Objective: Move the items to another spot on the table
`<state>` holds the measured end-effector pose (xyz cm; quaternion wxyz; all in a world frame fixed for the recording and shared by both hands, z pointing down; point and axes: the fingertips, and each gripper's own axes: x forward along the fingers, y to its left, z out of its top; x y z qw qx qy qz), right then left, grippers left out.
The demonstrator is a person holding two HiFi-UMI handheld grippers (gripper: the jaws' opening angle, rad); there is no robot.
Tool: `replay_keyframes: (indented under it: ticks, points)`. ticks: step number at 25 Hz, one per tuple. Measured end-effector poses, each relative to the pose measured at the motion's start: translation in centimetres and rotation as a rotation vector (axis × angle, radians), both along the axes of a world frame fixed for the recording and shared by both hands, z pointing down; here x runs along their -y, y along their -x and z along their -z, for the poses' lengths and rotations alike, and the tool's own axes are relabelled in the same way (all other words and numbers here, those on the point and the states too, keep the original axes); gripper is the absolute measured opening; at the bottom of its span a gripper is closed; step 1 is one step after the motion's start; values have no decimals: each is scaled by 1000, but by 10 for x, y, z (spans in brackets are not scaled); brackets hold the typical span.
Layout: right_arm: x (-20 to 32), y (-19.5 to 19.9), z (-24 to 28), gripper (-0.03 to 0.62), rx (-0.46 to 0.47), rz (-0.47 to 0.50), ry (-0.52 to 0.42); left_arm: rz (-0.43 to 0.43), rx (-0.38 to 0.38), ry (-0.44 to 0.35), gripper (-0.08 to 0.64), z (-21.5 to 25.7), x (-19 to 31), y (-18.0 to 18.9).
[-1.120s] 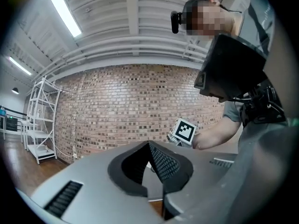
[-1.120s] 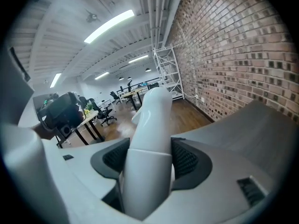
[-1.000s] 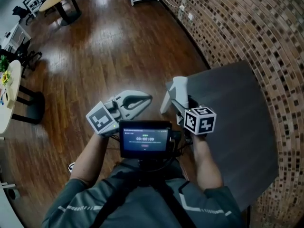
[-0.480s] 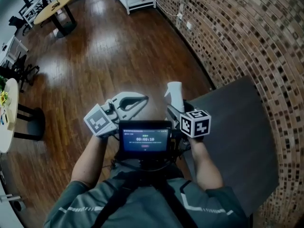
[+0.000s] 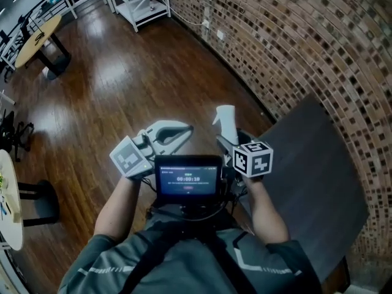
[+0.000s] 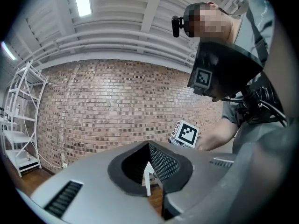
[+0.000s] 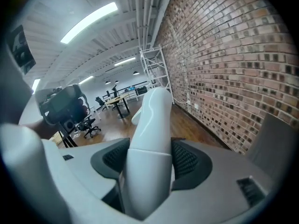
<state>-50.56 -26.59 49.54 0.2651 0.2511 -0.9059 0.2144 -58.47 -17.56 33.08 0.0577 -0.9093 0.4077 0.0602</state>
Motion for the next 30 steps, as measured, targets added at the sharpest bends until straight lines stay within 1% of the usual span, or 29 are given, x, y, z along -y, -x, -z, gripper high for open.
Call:
replay_keyframes:
  ticks: [4, 10, 13, 15, 17, 21, 23, 27, 30]
  points:
    - [30, 42, 3, 282, -3, -79, 11, -60, 11, -5, -5, 7, 38, 56]
    - [60, 73, -4, 282, 8, -177, -3, -155, 23, -13, -5, -4, 66, 92]
    - [81, 94, 0, 282, -4, -232, -3, -211, 8, -13, -5, -4, 90, 120]
    - [92, 99, 2, 282, -18, -269, -6, -245, -10, -12, -5, -3, 103, 130]
    - [101, 97, 6, 282, -20, -301, -13, -278, -15, -24, -5, 0, 115, 134]
    - [120, 82, 17, 282, -21, -365, -33, -358, 14, -63, -5, 17, 149, 128]
    - [128, 67, 20, 282, -23, -404, -42, -400, 24, -92, -5, 29, 164, 121]
    - [147, 42, 14, 282, -7, -470, -47, -455, 63, -95, -5, 49, 195, 105]
    - [169, 14, 7, 282, 18, -552, -35, -506, 62, -121, -5, 72, 228, 82]
